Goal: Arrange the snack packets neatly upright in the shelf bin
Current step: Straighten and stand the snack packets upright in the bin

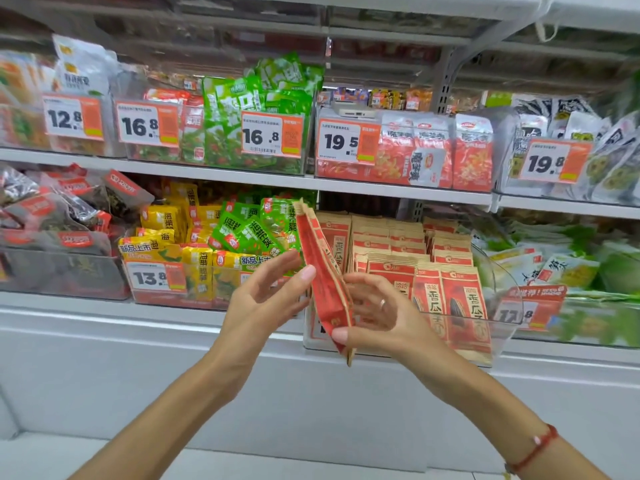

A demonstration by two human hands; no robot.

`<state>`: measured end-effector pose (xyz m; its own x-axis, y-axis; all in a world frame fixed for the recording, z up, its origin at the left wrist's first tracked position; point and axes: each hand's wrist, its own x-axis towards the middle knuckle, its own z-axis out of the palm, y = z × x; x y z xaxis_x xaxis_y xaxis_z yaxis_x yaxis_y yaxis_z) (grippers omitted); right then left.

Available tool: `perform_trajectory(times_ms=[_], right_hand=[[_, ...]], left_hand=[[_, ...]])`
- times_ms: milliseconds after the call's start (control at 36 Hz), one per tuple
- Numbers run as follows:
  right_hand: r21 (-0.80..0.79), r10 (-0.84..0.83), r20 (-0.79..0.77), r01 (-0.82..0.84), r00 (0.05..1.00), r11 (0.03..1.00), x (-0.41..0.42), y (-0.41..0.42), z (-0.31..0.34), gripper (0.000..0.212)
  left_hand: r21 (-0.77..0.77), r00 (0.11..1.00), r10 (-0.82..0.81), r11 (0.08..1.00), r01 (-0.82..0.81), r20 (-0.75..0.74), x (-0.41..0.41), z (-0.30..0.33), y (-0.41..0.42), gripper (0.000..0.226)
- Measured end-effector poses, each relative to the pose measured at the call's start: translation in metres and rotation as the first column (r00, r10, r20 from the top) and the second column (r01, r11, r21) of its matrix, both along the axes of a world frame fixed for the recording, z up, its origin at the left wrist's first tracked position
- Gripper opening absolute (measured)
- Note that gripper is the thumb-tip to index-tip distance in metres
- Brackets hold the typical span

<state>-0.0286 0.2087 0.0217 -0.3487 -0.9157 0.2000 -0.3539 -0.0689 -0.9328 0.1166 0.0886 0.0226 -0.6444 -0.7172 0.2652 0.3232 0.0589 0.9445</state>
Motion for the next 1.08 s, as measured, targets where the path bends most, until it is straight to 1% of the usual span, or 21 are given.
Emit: perform_trajectory(times_ms=[56,111,167,194,250,306,333,389,444,500,556,583,667,750,806,833,889,917,972,1028,1083], right_hand=[[0.028,0.059,0.007,-0.06,0.998,0.998,0.001,0.002,0.001,0.077],[0.045,0.095,-0.001,-0.095,0.995,0.994,0.003,0.003,0.0,0.073],[0.043,0.112,-0.01,-0.111,0.994,0.993,0.004,0.004,0.001,0.069],[0.037,0.124,-0.017,-0.123,0.992,0.992,0.005,0.005,0.003,0.067],[0.001,0.131,-0.042,-0.131,0.99,0.991,0.007,0.006,0.007,0.06],[-0.065,0.07,-0.045,-0.073,0.997,0.995,0.009,0.005,0.012,0.051],[-0.1,0.033,-0.035,-0.036,0.999,0.994,0.009,0.004,0.014,0.047],[-0.158,-0.023,-0.013,0.021,1.0,0.987,0.009,0.002,0.016,0.041],[-0.183,-0.058,0.007,0.058,0.998,0.981,0.011,0.002,0.019,0.036],[-0.202,-0.09,0.019,0.092,0.996,0.975,0.011,0.002,0.02,0.031],[-0.238,-0.126,0.044,0.133,0.991,0.962,0.012,0.002,0.019,0.019],[-0.249,-0.145,0.049,0.152,0.988,0.956,0.012,0.002,0.019,0.016],[-0.254,-0.17,0.048,0.176,0.984,0.951,0.011,0.001,0.017,0.017],[-0.228,-0.134,0.022,0.135,0.991,0.964,0.011,0.001,0.017,0.018],[-0.202,-0.056,-0.025,0.05,0.998,0.978,0.012,0.002,0.016,0.018],[-0.175,-0.017,-0.067,0.005,0.998,0.985,0.014,0.002,0.014,0.021],[-0.116,0.01,-0.179,-0.031,0.984,0.993,0.019,0.002,0.009,0.037],[-0.115,-0.021,-0.238,-0.007,0.971,0.993,0.022,0.0,0.006,0.044],[-0.174,-0.132,-0.311,0.08,0.941,0.981,0.026,-0.002,0.001,0.049],[-0.22,-0.192,-0.32,0.124,0.928,0.967,0.025,-0.004,0.0,0.046],[-0.198,-0.191,-0.315,0.132,0.93,0.971,0.019,-0.004,0.001,0.042]], left_hand=[[0.047,0.994,-0.102,0.994,0.1,0.032,0.0,-0.003,-0.004,0.056],[0.058,0.985,-0.167,0.985,0.164,0.049,0.0,-0.005,-0.006,0.051],[0.042,0.983,-0.177,0.984,0.175,0.042,0.001,-0.006,-0.007,0.047],[0.034,0.985,-0.168,0.985,0.166,0.04,0.002,-0.005,-0.008,0.048],[0.013,0.989,-0.132,0.991,0.131,0.062,0.002,-0.006,-0.008,0.059],[-0.032,0.99,-0.087,0.995,0.091,0.113,0.002,-0.006,-0.007,0.073],[-0.063,0.987,-0.071,0.995,0.081,0.145,0.001,-0.006,-0.006,0.076],[-0.136,0.973,-0.059,0.986,0.091,0.222,0.0,-0.008,-0.002,0.077],[-0.18,0.957,-0.052,0.978,0.106,0.285,-0.001,-0.009,0.001,0.079],[-0.181,0.95,-0.045,0.978,0.105,0.31,-0.002,-0.011,0.002,0.079],[-0.181,0.95,-0.033,0.979,0.093,0.31,-0.003,-0.014,0.002,0.079],[-0.182,0.951,-0.024,0.98,0.084,0.307,-0.004,-0.015,0.002,0.079],[-0.169,0.95,0.009,0.984,0.047,0.312,-0.005,-0.016,0.003,0.082],[-0.13,0.957,0.028,0.992,0.01,0.288,-0.007,-0.017,0.004,0.082],[-0.072,0.975,0.052,0.997,-0.038,0.214,-0.008,-0.015,0.005,0.072],[-0.037,0.982,0.078,0.997,-0.073,0.173,-0.008,-0.013,0.006,0.065],[-0.005,0.98,0.157,0.988,-0.158,0.121,-0.008,-0.009,0.006,0.052],[-0.013,0.973,0.199,0.98,-0.199,0.119,-0.008,-0.008,0.006,0.054],[-0.036,0.956,0.257,0.966,-0.255,0.141,-0.009,-0.007,0.006,0.066],[-0.041,0.948,0.278,0.961,-0.275,0.156,-0.009,-0.006,0.007,0.076],[-0.035,0.951,0.264,0.964,-0.262,0.163,-0.007,-0.003,0.008,0.079]])
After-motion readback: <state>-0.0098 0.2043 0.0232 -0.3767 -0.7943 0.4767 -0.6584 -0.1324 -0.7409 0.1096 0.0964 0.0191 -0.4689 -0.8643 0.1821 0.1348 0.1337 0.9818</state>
